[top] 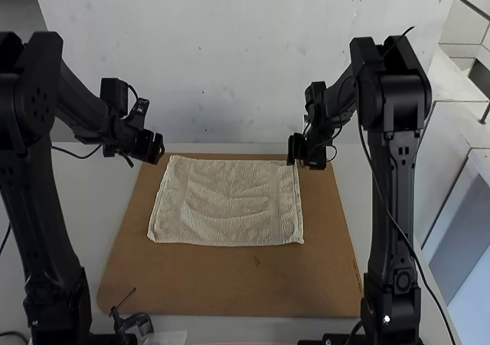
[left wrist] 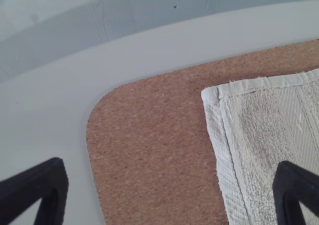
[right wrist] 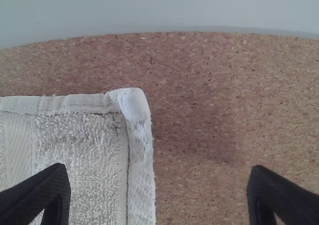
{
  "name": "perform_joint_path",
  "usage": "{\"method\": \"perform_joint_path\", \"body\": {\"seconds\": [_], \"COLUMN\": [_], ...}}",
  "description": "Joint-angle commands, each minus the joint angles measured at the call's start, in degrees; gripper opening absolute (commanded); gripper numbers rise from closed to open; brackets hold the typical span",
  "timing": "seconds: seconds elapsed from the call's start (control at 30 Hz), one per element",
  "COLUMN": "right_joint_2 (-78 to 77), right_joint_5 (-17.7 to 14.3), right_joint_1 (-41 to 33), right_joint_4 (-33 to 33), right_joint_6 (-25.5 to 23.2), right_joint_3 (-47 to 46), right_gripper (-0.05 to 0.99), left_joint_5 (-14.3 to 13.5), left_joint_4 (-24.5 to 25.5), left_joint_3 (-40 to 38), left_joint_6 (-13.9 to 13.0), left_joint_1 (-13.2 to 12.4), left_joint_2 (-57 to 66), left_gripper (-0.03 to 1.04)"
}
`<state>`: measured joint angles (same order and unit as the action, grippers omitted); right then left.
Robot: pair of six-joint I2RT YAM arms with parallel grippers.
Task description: Fold the towel.
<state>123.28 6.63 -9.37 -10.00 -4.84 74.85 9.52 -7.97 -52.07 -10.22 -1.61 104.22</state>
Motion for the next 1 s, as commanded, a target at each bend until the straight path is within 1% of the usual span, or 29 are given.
{"method": "perform_joint_path", "body": {"seconds": [0.0, 0.13, 0.17, 0.2, 0.23, 0.47, 0.7, 0.83, 0.9, 0.97], "right_joint_2": [0.7, 1.3, 1.4, 1.4, 1.5, 1.9, 4.6, 6.1, 6.3, 6.4], "right_joint_5": [-0.5, -0.5, -0.5, -0.4, -0.5, -0.1, 0.0, -1.4, -2.5, -2.9], "right_joint_1": [-0.7, -0.7, -0.7, -0.7, -0.7, -2.7, -4.2, -3.5, -2.9, -2.3], "right_joint_4": [-0.5, -1.0, -1.0, -1.0, -1.0, -0.9, -1.8, -2.6, -2.5, -2.3], "right_joint_6": [-0.8, -0.6, -0.8, -0.8, -0.8, 0.3, 0.7, 1.0, 0.8, 0.9], "right_joint_3": [2.0, 2.5, 2.5, 2.5, 2.5, 2.1, 4.3, 6.3, 6.8, 7.1], "right_gripper": [0.67, 0.64, 0.58, 0.55, 0.54, 0.54, 0.54, 0.54, 0.49, 0.49], "left_joint_5": [1.2, 1.3, 1.4, 1.5, 1.6, 1.6, 1.6, 1.8, 1.8, 2.2], "left_joint_4": [-0.4, -0.6, -0.6, -0.6, -0.6, -0.6, -0.6, -0.6, -0.6, -0.6], "left_joint_3": [-2.0, -2.0, -2.0, -2.0, -2.0, -2.0, -2.0, -2.0, -2.0, -2.0], "left_joint_6": [-0.7, -0.8, -0.8, -0.8, -0.8, -0.8, -0.9, -1.0, -1.1, -1.1], "left_joint_1": [-0.7, -0.8, -0.7, -0.7, -0.7, -0.7, -0.8, -1.0, -1.2, -1.5], "left_joint_2": [0.9, 1.3, 1.3, 1.3, 1.3, 1.3, 1.3, 1.3, 1.5, 1.6], "left_gripper": [0.91, 0.91, 0.91, 0.91, 0.91, 0.91, 0.91, 0.91, 0.91, 0.91]}}
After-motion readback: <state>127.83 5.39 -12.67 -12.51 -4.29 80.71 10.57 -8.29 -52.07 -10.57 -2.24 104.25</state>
